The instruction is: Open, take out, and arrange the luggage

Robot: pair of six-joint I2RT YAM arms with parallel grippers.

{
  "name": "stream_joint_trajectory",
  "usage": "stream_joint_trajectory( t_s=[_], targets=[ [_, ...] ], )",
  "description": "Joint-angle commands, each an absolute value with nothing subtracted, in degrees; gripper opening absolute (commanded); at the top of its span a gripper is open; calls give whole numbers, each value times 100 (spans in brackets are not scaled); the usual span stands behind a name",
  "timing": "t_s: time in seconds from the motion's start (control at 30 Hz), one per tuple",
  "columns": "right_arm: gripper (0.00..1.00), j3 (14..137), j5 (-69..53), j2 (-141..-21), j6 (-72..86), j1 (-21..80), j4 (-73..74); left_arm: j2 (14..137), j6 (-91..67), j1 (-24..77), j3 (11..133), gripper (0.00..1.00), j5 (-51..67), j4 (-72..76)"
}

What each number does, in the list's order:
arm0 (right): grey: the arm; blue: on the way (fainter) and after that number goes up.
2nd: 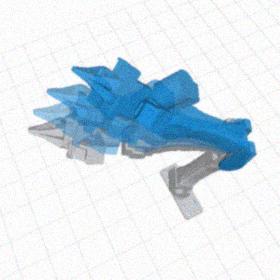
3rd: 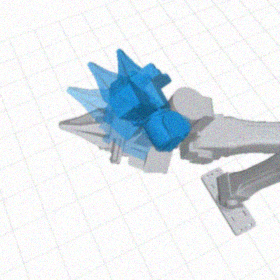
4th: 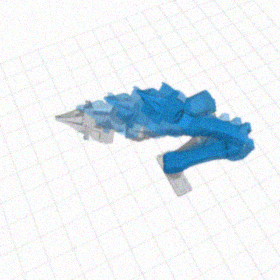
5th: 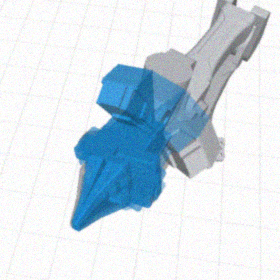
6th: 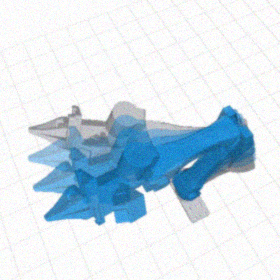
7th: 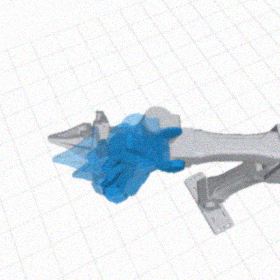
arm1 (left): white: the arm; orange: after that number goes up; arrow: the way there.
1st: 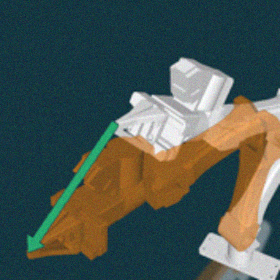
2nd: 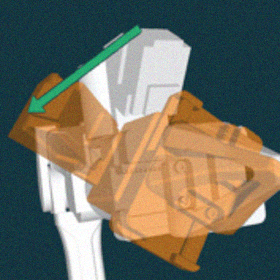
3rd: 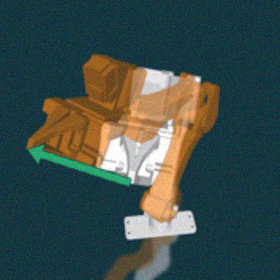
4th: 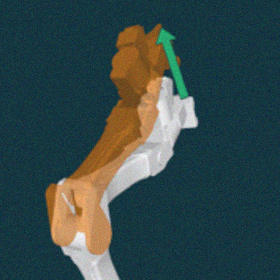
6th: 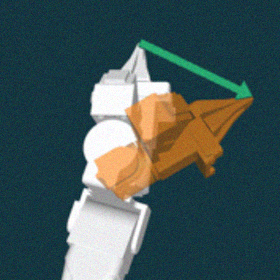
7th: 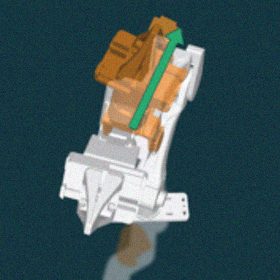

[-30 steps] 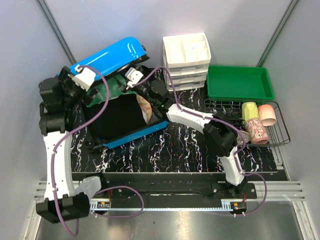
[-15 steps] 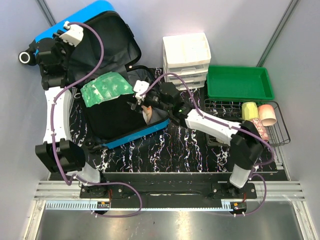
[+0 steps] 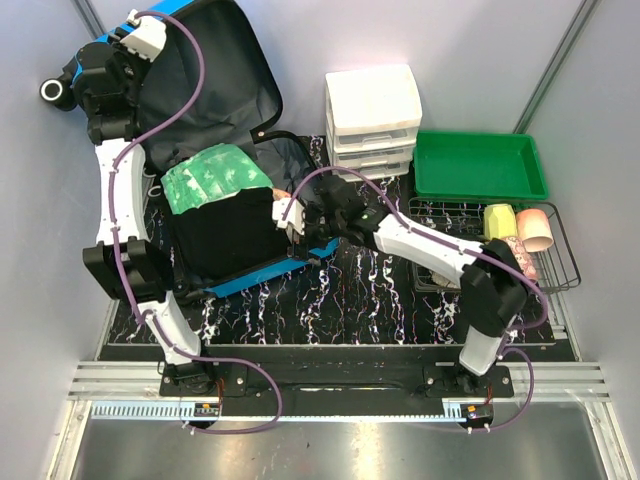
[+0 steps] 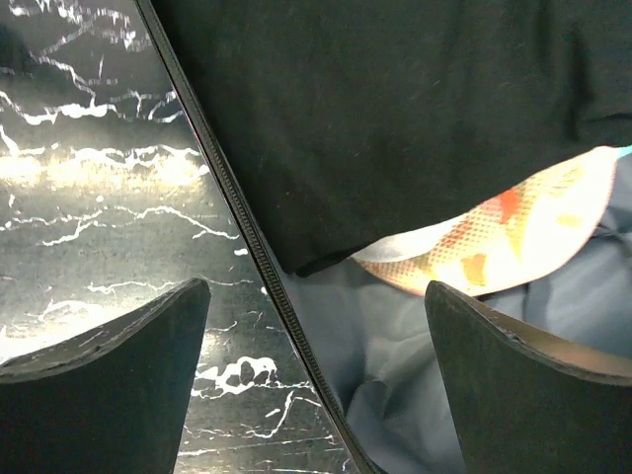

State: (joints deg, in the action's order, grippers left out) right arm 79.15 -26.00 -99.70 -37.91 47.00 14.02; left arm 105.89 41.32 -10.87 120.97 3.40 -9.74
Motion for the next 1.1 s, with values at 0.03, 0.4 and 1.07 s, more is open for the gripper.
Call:
stream_joint_trajectory(
  t_s=[0.03, 0.4, 1.07],
  targets=[
    [99, 8524, -2506, -10572, -4350, 4667, 2031, 10960, 3682, -1011, 12454, 0, 720, -1046],
    [73, 9299, -2451, -11636, -4333, 4702, 2127, 11109, 3779, -554, 12568, 0, 1168, -879],
    [0, 11232, -1952, -12972, -2636, 5432, 1275, 11742, 4263, -264, 12463, 49, 510, 1239]
  ],
)
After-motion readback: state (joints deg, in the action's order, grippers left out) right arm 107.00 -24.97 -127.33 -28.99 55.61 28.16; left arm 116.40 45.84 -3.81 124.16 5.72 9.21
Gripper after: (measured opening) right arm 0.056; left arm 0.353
